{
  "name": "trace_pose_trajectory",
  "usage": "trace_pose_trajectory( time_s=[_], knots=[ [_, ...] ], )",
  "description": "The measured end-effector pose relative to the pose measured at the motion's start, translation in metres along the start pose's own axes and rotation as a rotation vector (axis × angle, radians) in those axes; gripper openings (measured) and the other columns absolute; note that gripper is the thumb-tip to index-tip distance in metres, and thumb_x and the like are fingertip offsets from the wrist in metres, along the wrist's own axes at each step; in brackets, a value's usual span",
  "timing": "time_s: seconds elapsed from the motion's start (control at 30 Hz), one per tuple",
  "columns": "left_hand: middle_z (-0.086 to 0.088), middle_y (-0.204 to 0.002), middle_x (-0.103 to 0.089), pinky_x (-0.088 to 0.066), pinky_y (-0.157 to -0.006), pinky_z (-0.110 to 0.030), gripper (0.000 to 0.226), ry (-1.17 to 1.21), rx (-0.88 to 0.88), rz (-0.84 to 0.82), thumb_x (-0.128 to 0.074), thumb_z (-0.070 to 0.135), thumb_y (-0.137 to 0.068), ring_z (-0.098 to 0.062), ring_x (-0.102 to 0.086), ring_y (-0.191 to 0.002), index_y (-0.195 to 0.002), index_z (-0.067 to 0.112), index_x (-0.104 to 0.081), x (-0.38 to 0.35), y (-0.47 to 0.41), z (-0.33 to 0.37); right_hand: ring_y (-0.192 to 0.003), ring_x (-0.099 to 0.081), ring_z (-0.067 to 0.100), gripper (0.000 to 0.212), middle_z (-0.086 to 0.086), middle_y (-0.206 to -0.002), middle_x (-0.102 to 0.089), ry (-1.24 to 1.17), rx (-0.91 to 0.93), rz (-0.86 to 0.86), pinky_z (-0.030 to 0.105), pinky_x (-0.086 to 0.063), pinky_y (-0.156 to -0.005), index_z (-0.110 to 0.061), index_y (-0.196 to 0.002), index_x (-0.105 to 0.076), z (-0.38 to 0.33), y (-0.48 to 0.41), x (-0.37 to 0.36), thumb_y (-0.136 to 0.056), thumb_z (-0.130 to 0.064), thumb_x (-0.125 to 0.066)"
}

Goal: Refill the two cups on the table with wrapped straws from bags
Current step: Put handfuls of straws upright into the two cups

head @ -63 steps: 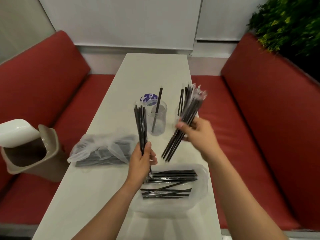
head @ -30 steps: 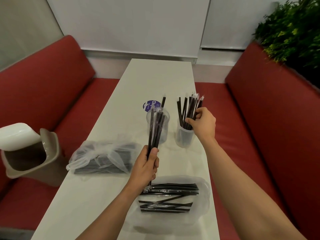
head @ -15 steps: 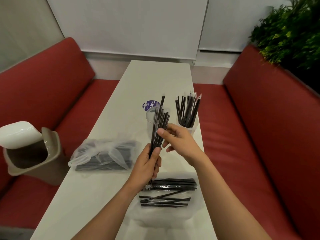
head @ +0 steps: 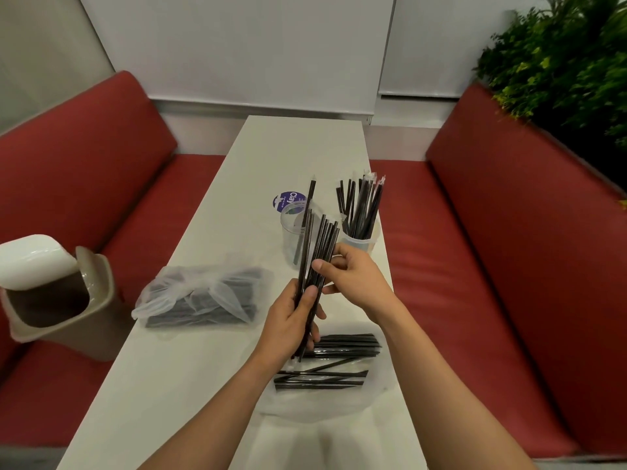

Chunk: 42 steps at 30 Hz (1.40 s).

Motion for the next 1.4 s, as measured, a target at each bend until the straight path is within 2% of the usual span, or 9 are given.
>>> trace_pose_trajectory(
  time_s=[0.23, 0.5, 0.7, 0.8, 0.87, 1.0, 1.13, 1.23, 1.4],
  knots=[
    [-0.010, -0.093, -0.075, -0.064, -0.066, -0.049, 0.030, 0.063, 0.023, 0.053, -0.040, 0.044, -0.109, -0.033, -0.073, -0.067, -0.115, 0.024, -0.062, -0.012, -0.001, -0.003, -0.082, -0.074, 0.011, 0.013, 0.007, -0.095, -0.079, 0.031, -0.004, 0.020, 0.026, -0.059, -0.067, -0.010, -0.115, -0.065, 0.005, 0.003, 0.010, -0.103, -0.014, -0.062],
    [-0.001, -0.093, -0.074, -0.061, -0.082, -0.042, 0.028, -0.049, -0.056, 0.159, -0.045, 0.043, -0.108, -0.018, -0.074, -0.092, -0.099, 0.020, -0.058, -0.007, -0.020, -0.011, -0.093, -0.076, 0.019, 0.009, 0.007, -0.093, -0.078, 0.089, 0.069, 0.140, 0.030, -0.062, -0.068, -0.013, -0.111, -0.063, 0.001, -0.002, 0.026, -0.102, -0.012, -0.063],
    [0.010, -0.065, -0.048, -0.042, -0.058, -0.041, 0.027, -0.107, -0.079, 0.287, -0.041, 0.046, -0.109, -0.013, -0.045, -0.060, -0.097, 0.029, -0.059, 0.011, -0.038, -0.006, -0.085, -0.078, 0.014, 0.008, -0.003, -0.092, -0.076, 0.064, 0.302, 0.489, 0.038, -0.065, -0.070, -0.012, -0.106, -0.062, -0.052, -0.022, 0.095, -0.100, -0.011, -0.067],
    [0.016, -0.065, -0.044, -0.036, -0.055, -0.027, 0.033, -0.113, -0.027, 0.252, -0.039, 0.052, -0.108, -0.009, -0.039, -0.059, -0.095, 0.030, -0.060, 0.013, -0.045, -0.002, -0.072, -0.076, 0.009, 0.007, -0.005, -0.089, -0.077, 0.072, 0.415, 0.753, 0.025, -0.062, -0.069, -0.015, -0.103, -0.060, -0.078, -0.030, 0.125, -0.101, -0.019, -0.066],
    [0.008, -0.066, -0.037, -0.028, -0.049, -0.022, 0.043, -0.008, 0.018, 0.210, -0.033, 0.054, -0.108, -0.008, -0.030, -0.055, -0.098, 0.022, -0.061, 0.007, -0.050, 0.000, -0.074, -0.076, 0.008, 0.010, -0.004, -0.089, -0.077, 0.083, 0.423, 0.827, 0.023, -0.062, -0.070, -0.014, -0.104, -0.059, -0.077, -0.044, 0.136, -0.102, -0.022, -0.065],
    [0.005, -0.067, -0.036, -0.025, -0.048, -0.022, 0.039, 0.039, 0.007, 0.144, -0.031, 0.047, -0.110, -0.008, -0.028, -0.054, -0.095, 0.030, -0.063, -0.001, -0.056, 0.003, -0.084, -0.074, 0.018, 0.011, -0.005, -0.088, -0.073, 0.269, 0.265, 0.719, 0.046, -0.060, -0.085, -0.019, -0.100, -0.063, -0.037, -0.088, 0.134, -0.098, -0.029, -0.065],
    [0.004, -0.070, -0.040, -0.026, -0.049, -0.021, 0.027, 0.046, -0.030, 0.078, -0.036, 0.045, -0.110, -0.007, -0.030, -0.055, -0.105, 0.034, -0.061, -0.006, -0.058, 0.005, -0.095, -0.063, 0.029, 0.018, 0.005, -0.096, -0.065, 0.585, 0.070, 0.508, 0.038, -0.048, -0.078, -0.013, -0.096, -0.067, 0.008, -0.120, 0.118, -0.097, -0.031, -0.069],
    [0.000, -0.072, -0.044, -0.027, -0.048, -0.021, 0.023, 0.045, -0.060, 0.061, -0.037, 0.041, -0.110, -0.009, -0.032, -0.055, -0.113, 0.037, -0.060, -0.006, -0.058, 0.006, -0.085, -0.064, 0.030, 0.024, 0.002, -0.084, -0.068, 0.637, -0.053, 0.468, 0.035, -0.045, -0.068, -0.017, -0.086, -0.064, 0.028, -0.125, 0.109, -0.095, -0.038, -0.070],
    [-0.004, -0.077, -0.049, -0.028, -0.049, -0.022, 0.023, 0.085, -0.044, 0.037, -0.038, 0.033, -0.111, -0.010, -0.035, -0.056, -0.120, 0.032, -0.060, -0.003, -0.056, 0.002, -0.081, -0.064, 0.025, 0.022, -0.004, -0.073, -0.066, 0.586, -0.067, 0.481, 0.035, -0.048, -0.070, -0.019, -0.080, -0.066, 0.034, -0.125, 0.105, -0.087, -0.033, -0.083]
  ],
)
Point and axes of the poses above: each hand's wrist, its own y-axis away from the middle knuckle, its own x-axis out of the back of the hand, z = x × y, the point moved 3 cm from there along -y, towards the middle knuckle
